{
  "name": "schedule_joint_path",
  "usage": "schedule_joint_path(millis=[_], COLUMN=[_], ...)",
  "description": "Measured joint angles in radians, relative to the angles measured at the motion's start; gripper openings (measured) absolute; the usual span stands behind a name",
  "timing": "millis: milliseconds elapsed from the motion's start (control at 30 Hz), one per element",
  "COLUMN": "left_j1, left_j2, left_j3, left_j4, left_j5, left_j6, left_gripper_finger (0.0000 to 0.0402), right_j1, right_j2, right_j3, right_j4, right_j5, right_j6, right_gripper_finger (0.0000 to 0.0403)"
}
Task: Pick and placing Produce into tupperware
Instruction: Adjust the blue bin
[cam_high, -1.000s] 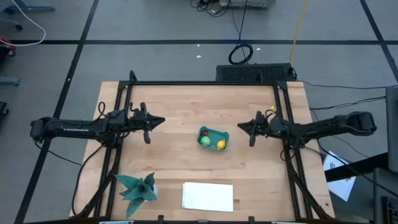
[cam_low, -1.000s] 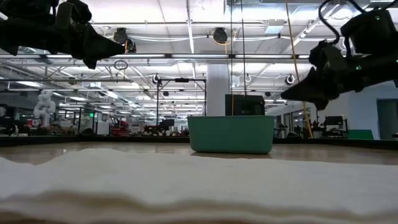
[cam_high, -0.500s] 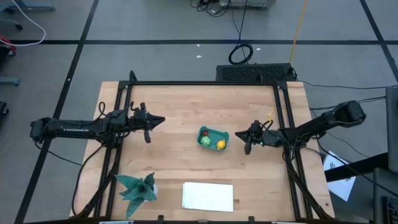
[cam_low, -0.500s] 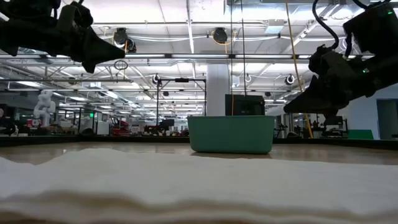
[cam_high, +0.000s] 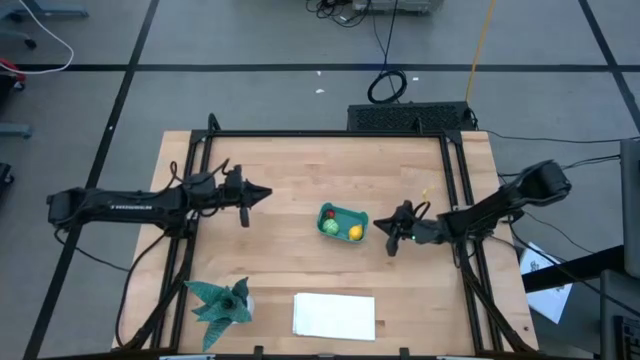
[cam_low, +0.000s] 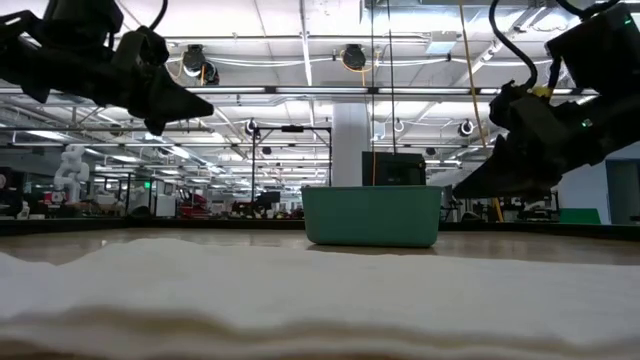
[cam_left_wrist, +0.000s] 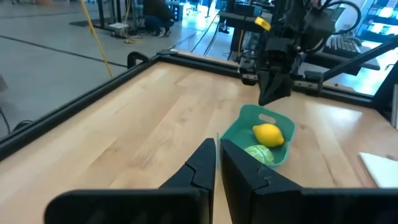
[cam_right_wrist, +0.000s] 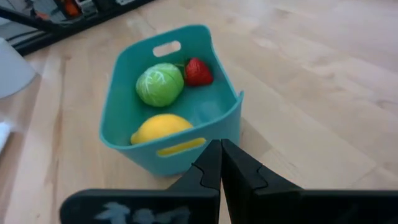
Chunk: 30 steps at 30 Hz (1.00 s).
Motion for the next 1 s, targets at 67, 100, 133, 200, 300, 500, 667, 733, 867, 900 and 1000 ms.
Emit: schedule_joint_path(millis=[67,100,133,200,300,500,667,733,867,900,1000], left_j1=[0.010,0.016,0.022,0.036,0.055,0.077,0.076,0.076,0.076,0.076,0.076], left_j2=[0.030,0.045,0.060,0.090,0.140,0.248,0.358,0.400,0.484,0.502,0.551], left_j3=[0.000,0.000,0.000,0.000,0.000,0.030,0.089,0.114,0.168,0.179,0.208], left_j4=[0.033,0.049,0.061,0.090,0.126,0.178,0.175,0.166,0.125,0.120,0.115], left_j5=[0.017,0.026,0.035,0.058,0.081,0.128,0.185,0.212,0.233,0.233,0.234], left_j6=[-0.005,-0.009,-0.017,-0.034,-0.057,-0.077,-0.108,-0.109,-0.137,-0.140,-0.152], left_gripper_finger=[0.0026,0.0026,0.0026,0.0026,0.0026,0.0026,0.0026,0.0026,0.0026,0.0026,0.0026], right_j1=[0.000,0.000,0.000,0.002,0.015,0.020,0.020,0.019,0.019,0.019,0.019], right_j2=[0.022,0.032,0.042,0.055,0.072,0.084,0.083,0.084,0.084,0.083,0.083], right_j3=[0.003,0.003,0.003,0.003,0.003,0.004,0.004,0.004,0.004,0.004,0.004], right_j4=[0.001,0.001,0.000,-0.002,0.014,0.057,0.050,0.048,0.047,0.046,0.041], right_j5=[0.000,-0.001,-0.001,-0.004,-0.005,-0.008,-0.008,-0.008,-0.028,-0.030,-0.031], right_j6=[0.009,0.017,0.026,0.038,0.038,0.027,0.024,0.024,0.023,0.020,0.019], right_gripper_finger=[0.0000,0.0000,0.0000,0.0000,0.0000,0.0000,0.0000,0.0000,0.0000,0.0000,0.0000])
